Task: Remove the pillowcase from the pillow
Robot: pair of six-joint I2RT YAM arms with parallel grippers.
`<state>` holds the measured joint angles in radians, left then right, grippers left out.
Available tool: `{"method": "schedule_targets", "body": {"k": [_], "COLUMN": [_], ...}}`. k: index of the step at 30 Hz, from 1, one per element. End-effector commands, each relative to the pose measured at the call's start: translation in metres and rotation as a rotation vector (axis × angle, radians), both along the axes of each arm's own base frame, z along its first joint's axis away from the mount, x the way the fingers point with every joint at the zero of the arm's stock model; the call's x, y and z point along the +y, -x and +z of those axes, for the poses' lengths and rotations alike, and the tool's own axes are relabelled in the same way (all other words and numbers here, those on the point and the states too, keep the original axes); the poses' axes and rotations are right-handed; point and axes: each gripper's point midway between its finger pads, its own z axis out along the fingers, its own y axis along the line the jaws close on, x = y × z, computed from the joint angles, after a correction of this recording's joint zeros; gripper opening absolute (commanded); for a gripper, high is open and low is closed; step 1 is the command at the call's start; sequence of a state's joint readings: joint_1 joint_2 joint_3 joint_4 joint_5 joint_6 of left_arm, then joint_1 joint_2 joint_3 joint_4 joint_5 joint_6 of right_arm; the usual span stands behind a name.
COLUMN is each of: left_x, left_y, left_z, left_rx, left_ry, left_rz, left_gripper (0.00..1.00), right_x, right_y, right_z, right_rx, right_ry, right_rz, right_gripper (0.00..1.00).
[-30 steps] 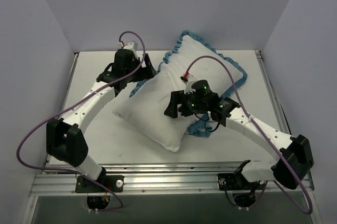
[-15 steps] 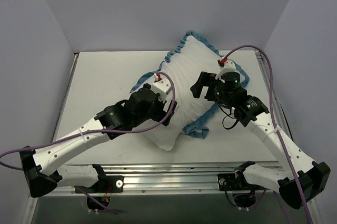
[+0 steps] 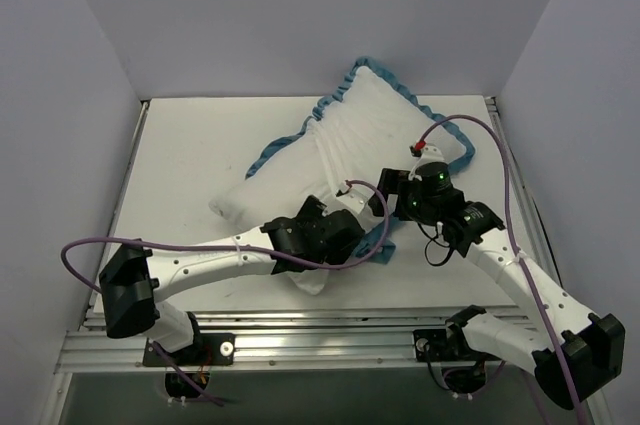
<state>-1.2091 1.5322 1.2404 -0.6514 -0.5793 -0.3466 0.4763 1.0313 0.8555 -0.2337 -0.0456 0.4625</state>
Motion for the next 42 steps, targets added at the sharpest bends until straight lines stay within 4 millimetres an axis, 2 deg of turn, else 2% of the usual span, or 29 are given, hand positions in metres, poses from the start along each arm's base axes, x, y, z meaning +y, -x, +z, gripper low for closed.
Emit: {"method": "schedule_targets", "body": {"k": [1, 2, 3, 5, 6, 8, 9, 11, 12, 17, 19, 25, 30, 33, 35, 36, 37, 38, 39, 41, 42], "left_x": [0.017, 0.023, 0.027, 0.026, 0.028, 0.026, 0.025, 0.024, 0.021, 0.008, 0.005, 0.005, 0.003, 0.004, 0.007, 0.008, 0.012, 0.016, 0.019, 0.031, 0.036], "left_y": [-0.011, -0.012, -0.018, -0.021, -0.024, -0.027, -0.030, -0.034, -0.036, -0.036, -0.034, -0.033, -0.035, -0.037, -0.038, -0.037, -0.040, -0.039, -0.039, -0.041, -0.040], "left_z": [-0.024, -0.035, -0.038, -0.043, -0.044, -0.041, -0.037, -0.029, -0.022, 0.004, 0.014, 0.033, 0.043, 0.047, 0.049, 0.048, 0.049, 0.048, 0.049, 0.046, 0.049], "left_rx": [0.031, 0.049, 0.054, 0.066, 0.070, 0.082, 0.078, 0.068, 0.060, 0.057, 0.063, 0.065, 0.065, 0.066, 0.069, 0.073, 0.072, 0.074, 0.074, 0.081, 0.080], "left_ry": [0.043, 0.030, 0.044, 0.083, 0.096, 0.131, 0.137, 0.150, 0.161, 0.251, 0.288, 0.345, 0.371, 0.381, 0.383, 0.382, 0.385, 0.377, 0.377, 0.358, 0.361], "left_rz": [0.169, 0.187, 0.216, 0.223, 0.234, 0.233, 0.234, 0.231, 0.220, 0.177, 0.167, 0.156, 0.155, 0.155, 0.159, 0.159, 0.171, 0.176, 0.184, 0.207, 0.215], "left_gripper": [0.89, 0.82, 0.63, 0.47, 0.28, 0.08, 0.03, 0.02, 0.02, 0.02, 0.02, 0.02, 0.02, 0.02, 0.02, 0.02, 0.02, 0.02, 0.02, 0.02, 0.02], "right_x": [0.005, 0.007, 0.010, 0.017, 0.022, 0.030, 0.041, 0.052, 0.061, 0.080, 0.079, 0.096, 0.095, 0.094, 0.087, 0.084, 0.081, 0.077, 0.074, 0.066, 0.055], "right_y": [0.013, 0.015, 0.018, 0.025, 0.030, 0.038, 0.045, 0.048, 0.055, 0.046, 0.043, 0.036, 0.033, 0.029, 0.022, 0.019, 0.018, 0.016, 0.010, 0.005, -0.004], "right_z": [-0.013, -0.018, -0.022, -0.037, -0.043, -0.059, -0.062, -0.069, -0.073, -0.075, -0.080, -0.088, -0.114, -0.121, -0.127, -0.128, -0.129, -0.130, -0.126, -0.119, -0.114], "right_rx": [0.038, 0.046, 0.054, 0.085, 0.100, 0.139, 0.143, 0.133, 0.133, 0.044, 0.022, -0.018, 0.020, 0.019, 0.016, 0.013, 0.016, 0.018, 0.006, 0.004, 0.005], "right_ry": [-0.007, -0.012, -0.019, -0.032, -0.034, -0.036, -0.031, -0.014, -0.009, -0.057, -0.041, -0.052, -0.003, 0.012, 0.044, 0.053, 0.068, 0.080, 0.087, 0.101, 0.114], "right_rz": [0.069, 0.080, 0.095, 0.130, 0.157, 0.194, 0.232, 0.245, 0.276, 0.259, 0.244, 0.286, 0.261, 0.247, 0.193, 0.176, 0.160, 0.146, 0.126, 0.102, 0.059], "right_gripper": [0.92, 0.92, 0.92, 0.92, 0.92, 0.92, 0.92, 0.92, 0.92, 0.92, 0.92, 0.92, 0.91, 0.80, 0.61, 0.51, 0.28, 0.18, 0.03, 0.00, 0.00]}}
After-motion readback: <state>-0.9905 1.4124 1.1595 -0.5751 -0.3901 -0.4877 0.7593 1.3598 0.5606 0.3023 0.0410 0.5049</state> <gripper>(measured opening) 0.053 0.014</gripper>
